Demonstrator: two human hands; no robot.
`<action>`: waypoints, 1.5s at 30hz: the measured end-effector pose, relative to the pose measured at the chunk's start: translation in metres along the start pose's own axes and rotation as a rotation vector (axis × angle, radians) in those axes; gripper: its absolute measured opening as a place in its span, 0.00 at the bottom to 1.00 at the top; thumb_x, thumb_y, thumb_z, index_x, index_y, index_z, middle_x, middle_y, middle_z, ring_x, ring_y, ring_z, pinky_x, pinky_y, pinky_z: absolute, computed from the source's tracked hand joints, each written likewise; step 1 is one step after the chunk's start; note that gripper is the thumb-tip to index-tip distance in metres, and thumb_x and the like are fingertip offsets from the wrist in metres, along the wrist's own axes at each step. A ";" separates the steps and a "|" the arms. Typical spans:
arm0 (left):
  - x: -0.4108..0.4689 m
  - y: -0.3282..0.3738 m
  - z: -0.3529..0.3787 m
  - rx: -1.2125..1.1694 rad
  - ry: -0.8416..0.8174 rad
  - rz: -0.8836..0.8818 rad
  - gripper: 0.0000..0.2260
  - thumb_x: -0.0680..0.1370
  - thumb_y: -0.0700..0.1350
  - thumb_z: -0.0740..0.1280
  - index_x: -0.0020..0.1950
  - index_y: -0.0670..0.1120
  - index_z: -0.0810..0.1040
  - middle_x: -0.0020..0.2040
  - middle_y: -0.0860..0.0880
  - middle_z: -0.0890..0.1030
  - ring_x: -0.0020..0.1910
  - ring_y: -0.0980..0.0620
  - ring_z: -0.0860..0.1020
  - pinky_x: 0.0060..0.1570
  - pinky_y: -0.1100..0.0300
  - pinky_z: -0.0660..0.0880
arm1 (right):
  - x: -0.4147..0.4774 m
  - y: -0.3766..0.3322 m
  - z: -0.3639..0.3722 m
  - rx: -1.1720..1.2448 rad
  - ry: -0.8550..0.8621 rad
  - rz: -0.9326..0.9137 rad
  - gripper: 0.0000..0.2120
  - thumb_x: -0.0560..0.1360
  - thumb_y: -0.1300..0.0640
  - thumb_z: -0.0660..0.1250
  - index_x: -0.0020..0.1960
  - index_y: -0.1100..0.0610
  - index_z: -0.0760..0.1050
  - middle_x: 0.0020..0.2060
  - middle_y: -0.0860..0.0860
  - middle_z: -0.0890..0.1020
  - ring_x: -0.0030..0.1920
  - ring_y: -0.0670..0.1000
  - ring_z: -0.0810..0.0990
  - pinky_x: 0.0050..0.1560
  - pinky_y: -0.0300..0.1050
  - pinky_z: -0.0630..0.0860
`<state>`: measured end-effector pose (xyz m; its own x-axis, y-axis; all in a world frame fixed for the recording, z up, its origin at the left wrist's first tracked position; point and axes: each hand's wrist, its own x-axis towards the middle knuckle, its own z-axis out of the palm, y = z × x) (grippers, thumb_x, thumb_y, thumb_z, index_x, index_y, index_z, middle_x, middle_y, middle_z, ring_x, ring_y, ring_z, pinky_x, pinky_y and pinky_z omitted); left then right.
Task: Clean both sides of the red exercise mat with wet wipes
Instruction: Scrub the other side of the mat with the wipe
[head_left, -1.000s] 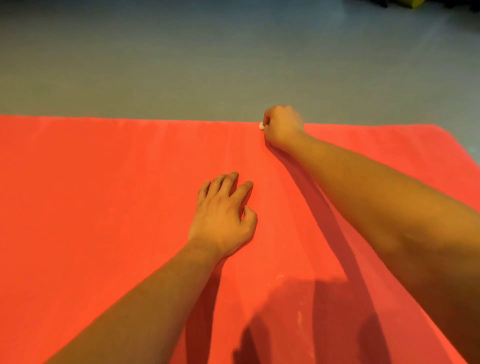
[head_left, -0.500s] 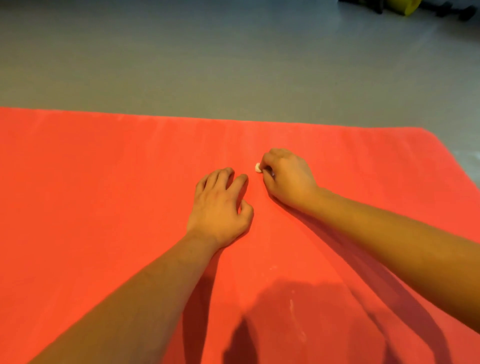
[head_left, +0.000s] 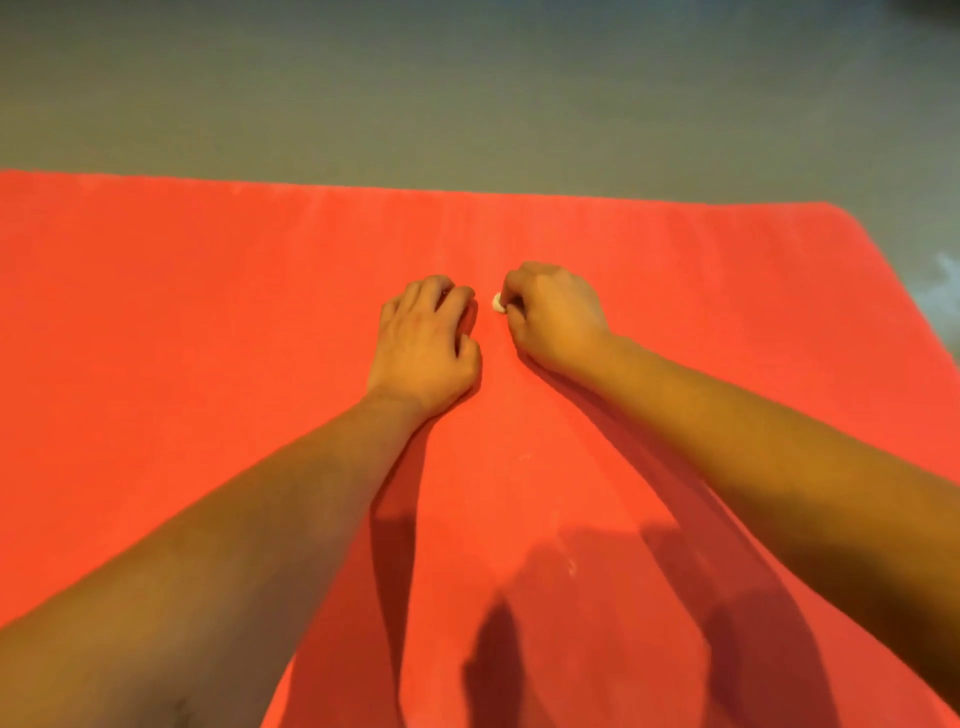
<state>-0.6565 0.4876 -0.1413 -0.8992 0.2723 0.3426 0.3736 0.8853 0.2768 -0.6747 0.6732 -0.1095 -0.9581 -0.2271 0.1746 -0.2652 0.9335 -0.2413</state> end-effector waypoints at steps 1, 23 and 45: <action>-0.001 0.000 0.000 -0.006 0.009 0.005 0.19 0.72 0.48 0.62 0.63 0.50 0.77 0.61 0.48 0.76 0.61 0.44 0.73 0.57 0.46 0.71 | -0.024 -0.006 -0.003 0.032 -0.019 -0.053 0.09 0.72 0.58 0.62 0.47 0.51 0.80 0.44 0.51 0.81 0.47 0.57 0.81 0.41 0.51 0.76; -0.009 0.006 -0.004 0.044 -0.127 0.008 0.13 0.78 0.50 0.62 0.56 0.47 0.81 0.55 0.47 0.78 0.57 0.43 0.75 0.50 0.47 0.76 | -0.181 -0.051 -0.027 0.144 -0.157 -0.219 0.06 0.72 0.59 0.64 0.47 0.51 0.78 0.44 0.48 0.78 0.46 0.53 0.79 0.42 0.49 0.75; -0.108 0.044 -0.058 0.009 -0.388 -0.033 0.17 0.85 0.51 0.61 0.73 0.52 0.76 0.73 0.48 0.72 0.72 0.45 0.69 0.66 0.50 0.72 | -0.210 -0.073 -0.034 0.072 -0.173 -0.176 0.06 0.73 0.57 0.64 0.45 0.51 0.79 0.43 0.49 0.78 0.45 0.56 0.80 0.37 0.47 0.71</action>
<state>-0.5294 0.4748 -0.1143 -0.9306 0.3647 -0.0322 0.3427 0.8987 0.2738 -0.4504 0.6623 -0.0964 -0.8993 -0.4339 0.0552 -0.4303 0.8547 -0.2904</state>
